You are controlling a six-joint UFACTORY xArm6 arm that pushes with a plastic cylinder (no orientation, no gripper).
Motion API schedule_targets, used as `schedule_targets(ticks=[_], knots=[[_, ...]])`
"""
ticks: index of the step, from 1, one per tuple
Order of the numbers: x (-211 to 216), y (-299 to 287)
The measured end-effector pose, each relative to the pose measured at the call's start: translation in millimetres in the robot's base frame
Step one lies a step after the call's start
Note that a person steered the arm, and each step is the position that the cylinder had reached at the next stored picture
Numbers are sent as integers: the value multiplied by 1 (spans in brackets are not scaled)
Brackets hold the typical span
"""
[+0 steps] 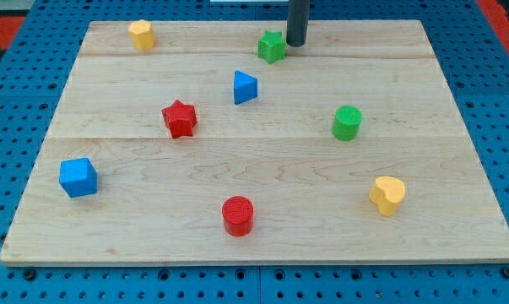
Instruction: Move the green star to the slightly bottom right of the yellow hexagon
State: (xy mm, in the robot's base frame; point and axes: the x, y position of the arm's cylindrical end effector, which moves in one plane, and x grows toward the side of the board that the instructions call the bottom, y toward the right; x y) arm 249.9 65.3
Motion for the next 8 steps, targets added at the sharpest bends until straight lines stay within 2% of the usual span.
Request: schedule_targets(ticks=[1, 3, 5, 7, 8], knots=[[22, 12], [4, -18], [4, -22], [4, -69], [3, -69]])
